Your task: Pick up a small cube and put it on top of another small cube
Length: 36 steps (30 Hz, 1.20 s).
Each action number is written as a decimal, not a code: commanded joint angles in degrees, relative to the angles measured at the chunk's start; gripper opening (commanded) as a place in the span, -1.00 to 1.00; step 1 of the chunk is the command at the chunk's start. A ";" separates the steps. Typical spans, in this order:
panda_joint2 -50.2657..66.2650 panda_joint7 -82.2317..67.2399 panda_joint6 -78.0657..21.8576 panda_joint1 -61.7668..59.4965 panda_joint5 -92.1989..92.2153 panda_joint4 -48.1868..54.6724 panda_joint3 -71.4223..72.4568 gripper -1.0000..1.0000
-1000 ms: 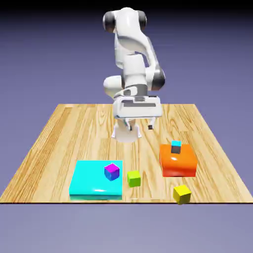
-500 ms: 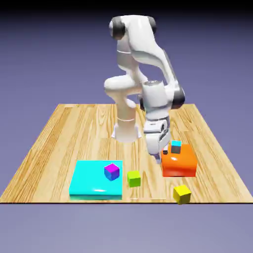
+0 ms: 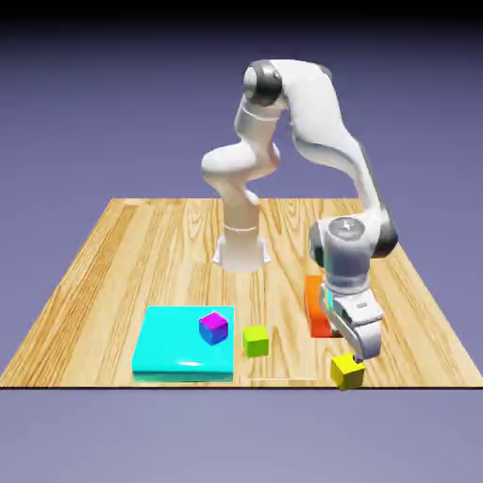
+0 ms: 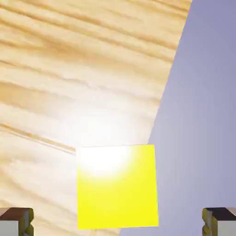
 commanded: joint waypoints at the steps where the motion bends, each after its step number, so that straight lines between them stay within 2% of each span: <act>1: 2.08 -0.71 1.53 -0.59 0.97 0.54 0.93 0.00; 4: 6.88 -2.36 5.07 -1.94 3.21 1.80 3.09 0.00; 5: 6.88 -2.36 5.07 -1.94 3.22 1.80 3.09 -1.00; 11: -3.49 0.02 -1.96 -0.14 -1.78 -1.51 -1.72 -1.00; 25: -32.55 -13.96 -10.89 -15.01 -18.50 -21.25 -17.79 -1.00; 27: -32.73 -14.05 -10.95 -15.10 -18.60 -21.37 -17.89 -1.00; 32: -22.76 -21.43 -0.98 -16.91 -8.50 -23.40 -14.45 -1.00; 33: -22.76 -21.44 -0.98 -16.91 -8.50 -23.40 -14.45 1.00; 36: -26.91 -18.36 -5.12 -16.16 -12.70 -22.56 -15.88 1.00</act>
